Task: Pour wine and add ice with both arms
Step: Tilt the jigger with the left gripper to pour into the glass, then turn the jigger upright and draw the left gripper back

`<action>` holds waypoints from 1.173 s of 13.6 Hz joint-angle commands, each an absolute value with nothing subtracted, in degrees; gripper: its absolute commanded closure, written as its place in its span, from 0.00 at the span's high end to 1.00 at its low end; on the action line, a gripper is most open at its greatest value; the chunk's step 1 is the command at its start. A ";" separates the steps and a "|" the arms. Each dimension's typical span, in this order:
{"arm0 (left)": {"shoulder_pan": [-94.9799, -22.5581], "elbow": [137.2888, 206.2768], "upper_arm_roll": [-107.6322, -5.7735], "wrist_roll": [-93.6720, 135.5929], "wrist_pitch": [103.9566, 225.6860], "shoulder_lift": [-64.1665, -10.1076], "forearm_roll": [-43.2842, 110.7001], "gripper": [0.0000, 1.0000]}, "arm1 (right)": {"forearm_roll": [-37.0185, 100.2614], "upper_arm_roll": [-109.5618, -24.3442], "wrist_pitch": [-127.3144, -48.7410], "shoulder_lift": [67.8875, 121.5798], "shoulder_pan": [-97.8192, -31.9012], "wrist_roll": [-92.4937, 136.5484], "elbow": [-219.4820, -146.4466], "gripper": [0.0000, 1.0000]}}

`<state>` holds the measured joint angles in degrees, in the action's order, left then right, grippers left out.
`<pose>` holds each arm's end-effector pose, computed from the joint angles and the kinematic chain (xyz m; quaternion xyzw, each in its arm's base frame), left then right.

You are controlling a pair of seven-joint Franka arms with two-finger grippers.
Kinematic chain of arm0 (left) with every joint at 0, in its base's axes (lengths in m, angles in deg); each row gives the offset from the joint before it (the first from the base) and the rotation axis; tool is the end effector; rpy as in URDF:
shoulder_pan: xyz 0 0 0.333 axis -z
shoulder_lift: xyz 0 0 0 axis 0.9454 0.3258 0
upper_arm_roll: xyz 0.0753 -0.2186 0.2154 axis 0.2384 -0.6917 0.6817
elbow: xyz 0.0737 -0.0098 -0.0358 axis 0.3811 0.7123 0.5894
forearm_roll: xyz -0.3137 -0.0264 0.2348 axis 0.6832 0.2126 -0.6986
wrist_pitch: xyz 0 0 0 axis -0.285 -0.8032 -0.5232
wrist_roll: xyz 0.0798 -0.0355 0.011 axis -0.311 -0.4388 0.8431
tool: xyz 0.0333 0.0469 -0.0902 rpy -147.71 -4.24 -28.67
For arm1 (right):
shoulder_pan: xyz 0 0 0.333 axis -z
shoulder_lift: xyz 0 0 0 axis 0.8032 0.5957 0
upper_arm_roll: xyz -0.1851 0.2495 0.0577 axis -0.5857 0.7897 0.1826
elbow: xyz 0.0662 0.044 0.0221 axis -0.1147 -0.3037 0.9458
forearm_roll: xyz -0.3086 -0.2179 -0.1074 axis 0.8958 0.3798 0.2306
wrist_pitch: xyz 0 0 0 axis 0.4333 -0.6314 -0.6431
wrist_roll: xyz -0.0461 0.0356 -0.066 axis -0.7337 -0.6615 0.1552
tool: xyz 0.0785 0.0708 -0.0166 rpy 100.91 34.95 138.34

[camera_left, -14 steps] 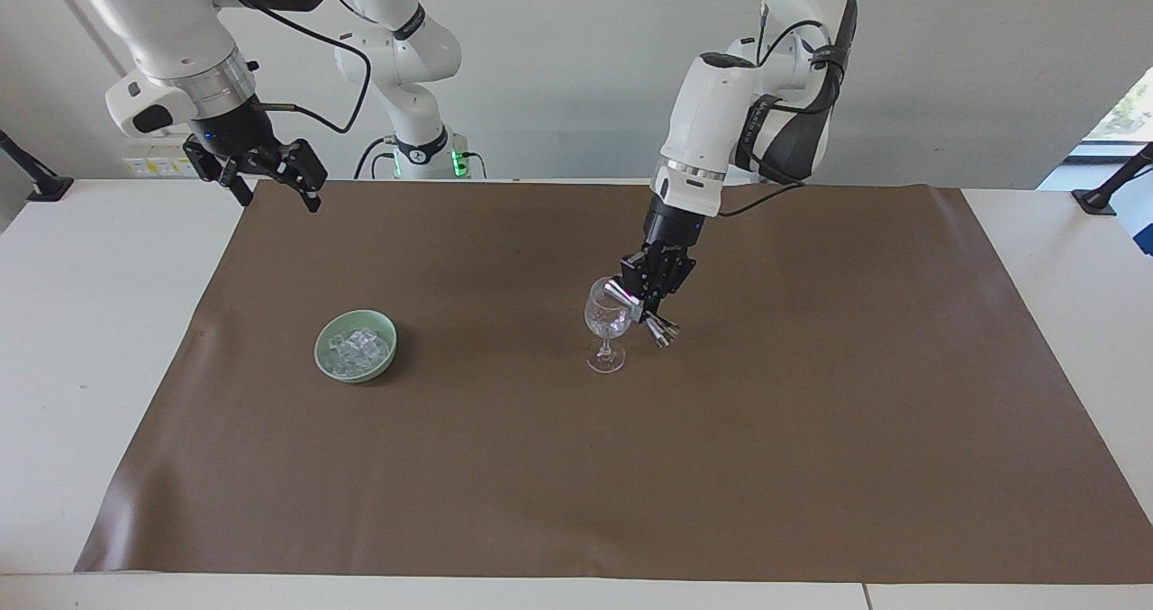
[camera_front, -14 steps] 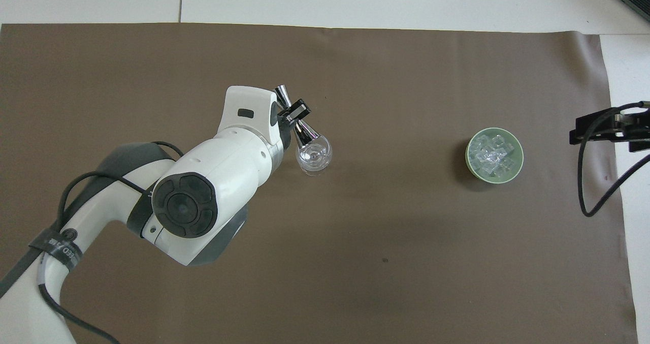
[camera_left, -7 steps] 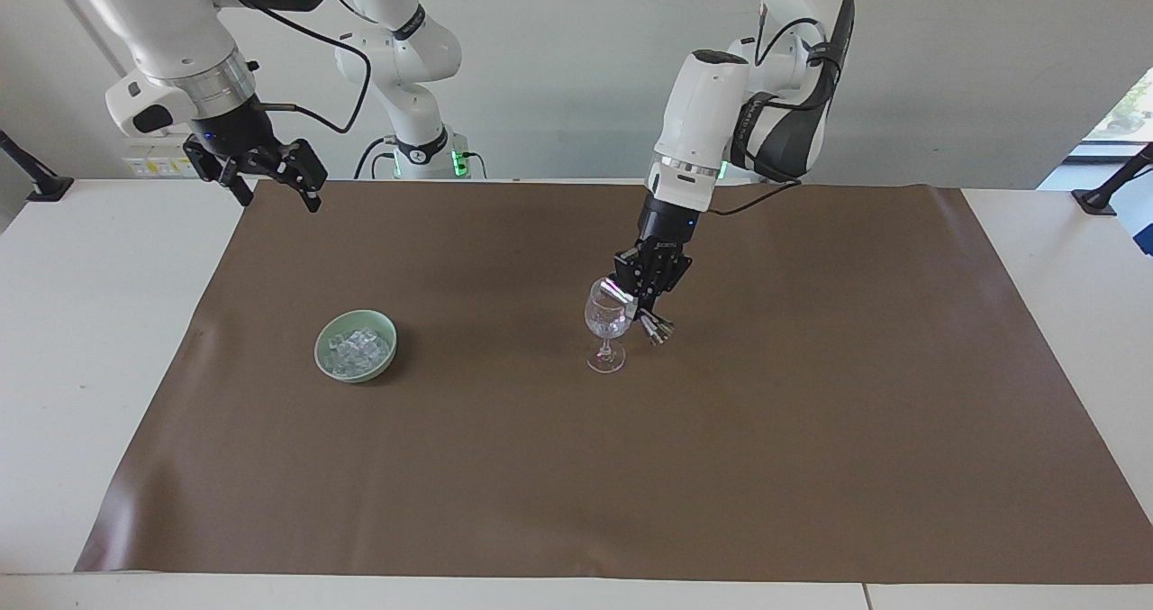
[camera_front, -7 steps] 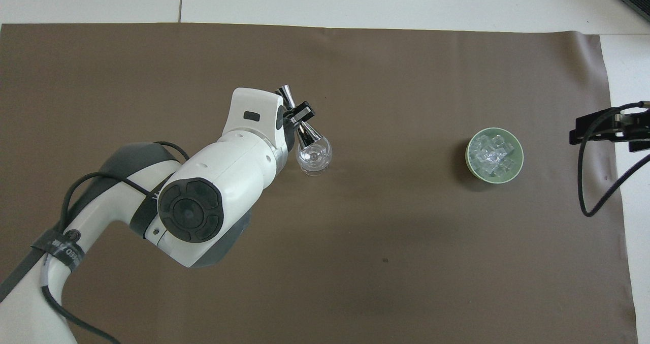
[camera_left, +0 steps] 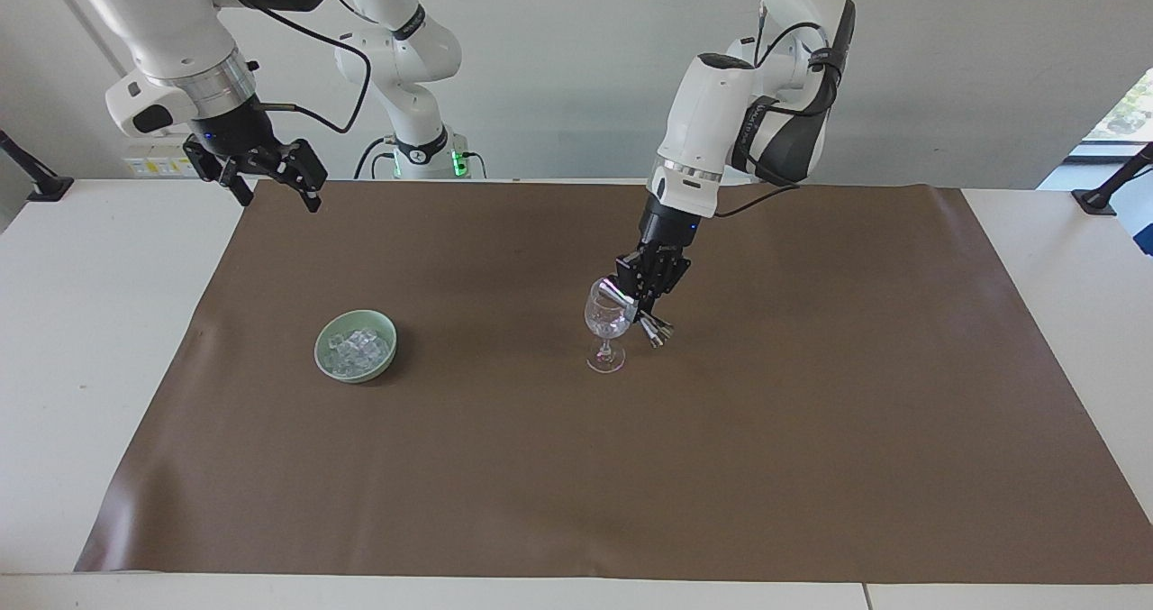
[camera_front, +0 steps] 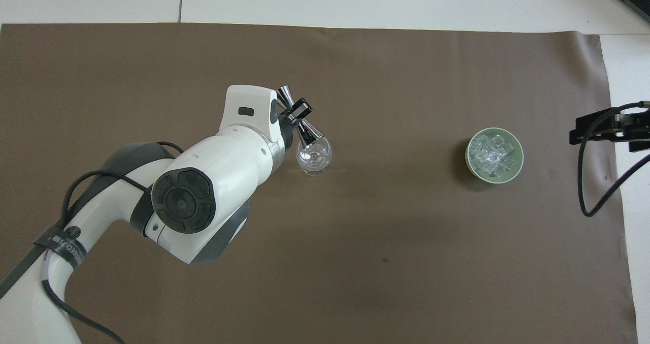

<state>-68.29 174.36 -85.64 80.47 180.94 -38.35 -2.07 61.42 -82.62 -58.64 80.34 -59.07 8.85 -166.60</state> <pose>0.5245 -0.3514 0.4838 0.9108 0.2782 0.1963 0.2336 0.5553 -0.0253 0.6365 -0.9976 0.0688 0.0011 0.0057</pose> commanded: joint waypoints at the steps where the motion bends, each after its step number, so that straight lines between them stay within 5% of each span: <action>1: -68.26 173.15 -85.58 80.58 180.08 -37.71 -0.31 0.00 | 61.16 -82.50 -58.32 79.39 -58.62 9.90 -167.45 1.00; 10: -68.53 170.52 -82.16 80.23 174.10 -37.62 16.45 0.00 | 61.16 -82.50 -58.32 79.39 -58.62 9.90 -167.45 1.00; 16: -68.70 162.60 -71.98 79.26 161.36 -34.45 32.35 0.00 | 61.16 -82.50 -58.32 79.39 -58.62 9.90 -167.45 1.00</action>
<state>-68.58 165.47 -74.77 80.20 164.51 -36.18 26.84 61.42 -82.62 -58.64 80.34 -59.07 8.85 -166.60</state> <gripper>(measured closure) 0.789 0.000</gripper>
